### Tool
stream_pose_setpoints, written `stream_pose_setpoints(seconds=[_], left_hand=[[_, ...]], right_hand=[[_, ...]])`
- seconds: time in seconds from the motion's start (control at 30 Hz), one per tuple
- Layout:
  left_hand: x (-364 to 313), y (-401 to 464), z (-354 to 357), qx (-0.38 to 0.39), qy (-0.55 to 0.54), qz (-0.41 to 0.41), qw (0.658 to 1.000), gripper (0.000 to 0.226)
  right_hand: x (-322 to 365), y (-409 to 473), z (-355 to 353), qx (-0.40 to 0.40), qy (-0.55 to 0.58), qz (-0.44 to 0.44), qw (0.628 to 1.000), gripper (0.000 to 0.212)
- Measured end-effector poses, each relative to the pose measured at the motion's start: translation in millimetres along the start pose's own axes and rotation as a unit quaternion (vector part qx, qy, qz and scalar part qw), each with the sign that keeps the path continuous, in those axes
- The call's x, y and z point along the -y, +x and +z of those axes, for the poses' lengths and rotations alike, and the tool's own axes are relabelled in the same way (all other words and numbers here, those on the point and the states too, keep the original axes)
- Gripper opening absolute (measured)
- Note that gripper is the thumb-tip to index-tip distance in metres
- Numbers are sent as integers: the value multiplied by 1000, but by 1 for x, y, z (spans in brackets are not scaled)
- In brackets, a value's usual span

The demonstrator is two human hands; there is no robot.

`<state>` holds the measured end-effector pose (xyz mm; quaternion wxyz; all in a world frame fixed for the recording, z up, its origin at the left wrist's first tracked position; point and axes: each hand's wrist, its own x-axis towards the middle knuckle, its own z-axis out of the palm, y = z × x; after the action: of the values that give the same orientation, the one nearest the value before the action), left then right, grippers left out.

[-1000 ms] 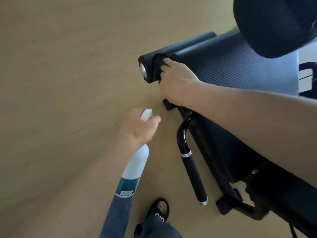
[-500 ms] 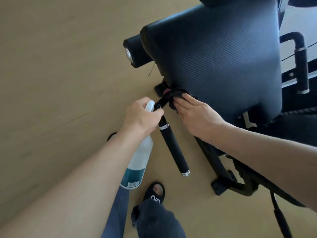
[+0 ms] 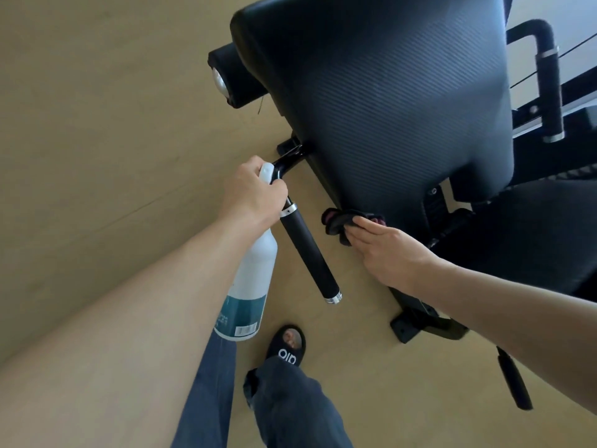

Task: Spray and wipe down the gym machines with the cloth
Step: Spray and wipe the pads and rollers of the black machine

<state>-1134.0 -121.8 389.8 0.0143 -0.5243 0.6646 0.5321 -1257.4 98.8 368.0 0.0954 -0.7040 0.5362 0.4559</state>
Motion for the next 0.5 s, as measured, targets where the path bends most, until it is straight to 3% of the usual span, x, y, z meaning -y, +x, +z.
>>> stream_pose_setpoints(seconds=[0.17,0.3,0.4,0.5], left_hand=[[-6,0,-3,5,20,-11,1000,18],[-8,-2,-3,6,32,-2,999,5],[-9,-4,-3,16,54,9,998,9],[-9,-3,-6,25,59,0,998,15]], right_hand=[[17,-3,13,54,62,-34,996,48],[17,-5,-5,125,205,-26,970,36],[-18,-5,-43,202,453,28,868,24],[-81,-7,-79,19,607,125,785,29]])
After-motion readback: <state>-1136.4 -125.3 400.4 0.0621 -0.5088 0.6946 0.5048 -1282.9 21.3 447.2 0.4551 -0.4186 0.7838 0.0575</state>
